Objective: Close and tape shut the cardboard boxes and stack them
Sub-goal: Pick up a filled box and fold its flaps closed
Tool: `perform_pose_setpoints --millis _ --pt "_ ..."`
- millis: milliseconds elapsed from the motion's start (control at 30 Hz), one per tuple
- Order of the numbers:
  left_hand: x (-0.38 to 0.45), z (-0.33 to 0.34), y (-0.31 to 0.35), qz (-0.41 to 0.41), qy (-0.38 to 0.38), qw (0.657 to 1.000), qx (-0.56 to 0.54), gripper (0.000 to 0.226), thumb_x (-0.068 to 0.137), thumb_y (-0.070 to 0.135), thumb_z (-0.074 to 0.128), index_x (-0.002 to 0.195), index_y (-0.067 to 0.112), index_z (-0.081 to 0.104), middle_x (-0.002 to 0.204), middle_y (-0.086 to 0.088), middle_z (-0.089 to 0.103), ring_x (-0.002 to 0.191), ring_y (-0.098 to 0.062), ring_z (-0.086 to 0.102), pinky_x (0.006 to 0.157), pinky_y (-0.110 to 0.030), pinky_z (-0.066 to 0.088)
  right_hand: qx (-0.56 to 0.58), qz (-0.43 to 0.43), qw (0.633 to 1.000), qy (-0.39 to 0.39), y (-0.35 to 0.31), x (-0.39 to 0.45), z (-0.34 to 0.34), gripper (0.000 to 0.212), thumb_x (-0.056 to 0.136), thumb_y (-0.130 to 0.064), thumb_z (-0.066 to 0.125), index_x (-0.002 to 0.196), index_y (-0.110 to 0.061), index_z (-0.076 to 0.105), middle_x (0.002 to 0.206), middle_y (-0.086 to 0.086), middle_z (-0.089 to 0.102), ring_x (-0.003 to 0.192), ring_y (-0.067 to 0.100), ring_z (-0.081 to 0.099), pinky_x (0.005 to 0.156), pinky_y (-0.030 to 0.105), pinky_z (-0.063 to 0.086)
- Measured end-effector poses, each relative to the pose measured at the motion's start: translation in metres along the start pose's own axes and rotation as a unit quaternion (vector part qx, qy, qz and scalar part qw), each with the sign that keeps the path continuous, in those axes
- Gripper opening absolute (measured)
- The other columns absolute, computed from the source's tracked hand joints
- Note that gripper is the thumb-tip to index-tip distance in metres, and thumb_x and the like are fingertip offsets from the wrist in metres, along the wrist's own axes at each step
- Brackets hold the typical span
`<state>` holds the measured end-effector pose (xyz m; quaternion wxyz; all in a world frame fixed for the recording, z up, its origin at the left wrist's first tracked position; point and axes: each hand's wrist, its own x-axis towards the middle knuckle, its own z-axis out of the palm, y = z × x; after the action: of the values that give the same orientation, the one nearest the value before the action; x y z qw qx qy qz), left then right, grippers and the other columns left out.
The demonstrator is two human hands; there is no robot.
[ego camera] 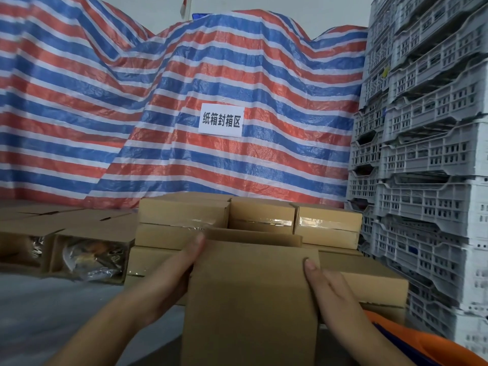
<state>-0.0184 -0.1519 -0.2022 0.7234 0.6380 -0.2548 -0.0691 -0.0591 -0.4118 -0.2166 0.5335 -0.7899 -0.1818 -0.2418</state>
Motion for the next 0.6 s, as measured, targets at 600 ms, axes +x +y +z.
perform_pose_setpoints --millis 600 --pt "0.007 0.002 -0.005 -0.014 0.033 0.999 0.018 0.015 0.078 0.034 0.065 0.074 0.020 0.066 0.073 -0.006 0.061 0.062 -0.015 0.058 0.058 -0.028 0.042 0.097 0.041 0.993 0.054 0.013 0.006 0.010 0.028 0.080 -0.050 0.058 0.092 -0.038 0.079 0.104 -0.028 0.066 0.098 -0.010 0.059 0.084 0.017 0.046"
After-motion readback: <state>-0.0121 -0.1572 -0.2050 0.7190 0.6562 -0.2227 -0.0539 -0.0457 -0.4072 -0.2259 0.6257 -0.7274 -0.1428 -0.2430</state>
